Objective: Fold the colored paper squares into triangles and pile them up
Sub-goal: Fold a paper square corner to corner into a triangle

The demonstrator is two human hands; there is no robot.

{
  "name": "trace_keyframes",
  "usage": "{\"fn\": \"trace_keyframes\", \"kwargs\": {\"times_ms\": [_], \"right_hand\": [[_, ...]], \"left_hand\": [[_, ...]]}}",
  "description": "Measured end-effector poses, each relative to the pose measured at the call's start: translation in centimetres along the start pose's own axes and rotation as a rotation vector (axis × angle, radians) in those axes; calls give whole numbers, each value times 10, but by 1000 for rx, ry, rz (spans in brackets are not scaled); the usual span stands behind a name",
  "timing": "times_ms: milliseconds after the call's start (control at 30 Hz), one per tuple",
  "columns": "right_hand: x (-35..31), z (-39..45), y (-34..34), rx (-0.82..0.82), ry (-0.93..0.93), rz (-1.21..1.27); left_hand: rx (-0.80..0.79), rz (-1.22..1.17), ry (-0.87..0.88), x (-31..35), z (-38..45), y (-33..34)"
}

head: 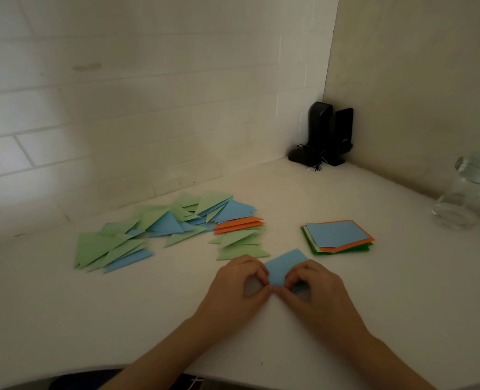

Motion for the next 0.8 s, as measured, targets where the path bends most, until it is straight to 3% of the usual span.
{"fn": "trace_keyframes", "kwargs": {"times_ms": [267,433,600,800], "right_hand": [[21,10,10,-134,247,163],[27,9,12,-245,280,142],[24,7,9,-294,254,101],[11,4,11,-219,221,17]], "left_hand": [[-23,-48,-139,-7,8,0],[-64,-61,-219,-15,8,-2],[-103,-62,-223,-20,8,-3],[-196,-17,-74,-7,-3,-2]]}}
Point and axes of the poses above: each hand's wrist, its own z-axis towards the middle knuckle, its own y-axis out of the palm, x = y × z, the point moved 10 cm from there along z, towards the middle knuckle, and after that the axes turned 7 degrees about -y, right-handed, at the moved point
